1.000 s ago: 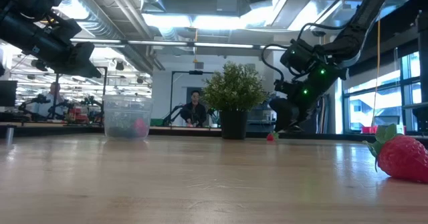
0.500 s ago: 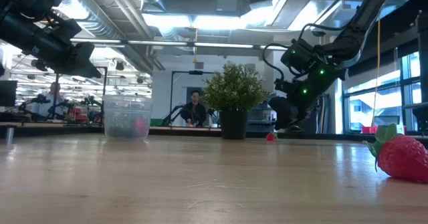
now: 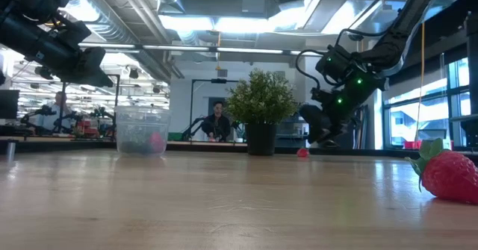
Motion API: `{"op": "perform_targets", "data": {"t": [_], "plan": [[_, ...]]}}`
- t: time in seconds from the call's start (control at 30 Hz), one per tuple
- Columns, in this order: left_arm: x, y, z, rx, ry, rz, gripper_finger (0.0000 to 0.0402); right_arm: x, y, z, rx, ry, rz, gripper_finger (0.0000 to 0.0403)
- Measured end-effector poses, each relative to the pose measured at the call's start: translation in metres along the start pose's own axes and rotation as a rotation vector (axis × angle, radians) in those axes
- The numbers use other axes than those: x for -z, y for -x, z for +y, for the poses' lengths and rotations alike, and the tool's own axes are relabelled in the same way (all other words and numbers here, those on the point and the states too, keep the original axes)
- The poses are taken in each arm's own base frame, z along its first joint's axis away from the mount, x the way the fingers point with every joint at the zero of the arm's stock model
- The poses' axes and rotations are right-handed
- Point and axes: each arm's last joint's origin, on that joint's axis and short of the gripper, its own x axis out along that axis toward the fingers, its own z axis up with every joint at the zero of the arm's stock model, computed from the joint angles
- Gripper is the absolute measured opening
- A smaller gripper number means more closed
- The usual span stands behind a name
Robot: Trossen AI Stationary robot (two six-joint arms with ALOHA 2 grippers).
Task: Pick and placing Produce into tupperware
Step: Put the red strawberry into the transparent container
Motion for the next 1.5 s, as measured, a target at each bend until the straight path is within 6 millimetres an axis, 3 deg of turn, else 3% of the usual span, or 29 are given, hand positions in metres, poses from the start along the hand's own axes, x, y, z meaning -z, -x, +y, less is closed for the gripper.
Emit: {"op": "perform_targets", "data": {"t": [0.93, 1.5], "plan": [[-0.0001, 0.0000, 0.0000, 0.001, 0.008, 0.000, 0.0145, 0.0006, 0.0000, 0.0019, -0.057, -0.357, 0.027, 0.0156], [0.0003, 0.0001, -0.0024, 0.081, 0.034, 0.017, 0.0145, 0.0005, -0.0001, 0.0027, -0.083, -0.357, 0.034, 0.0156]]}}
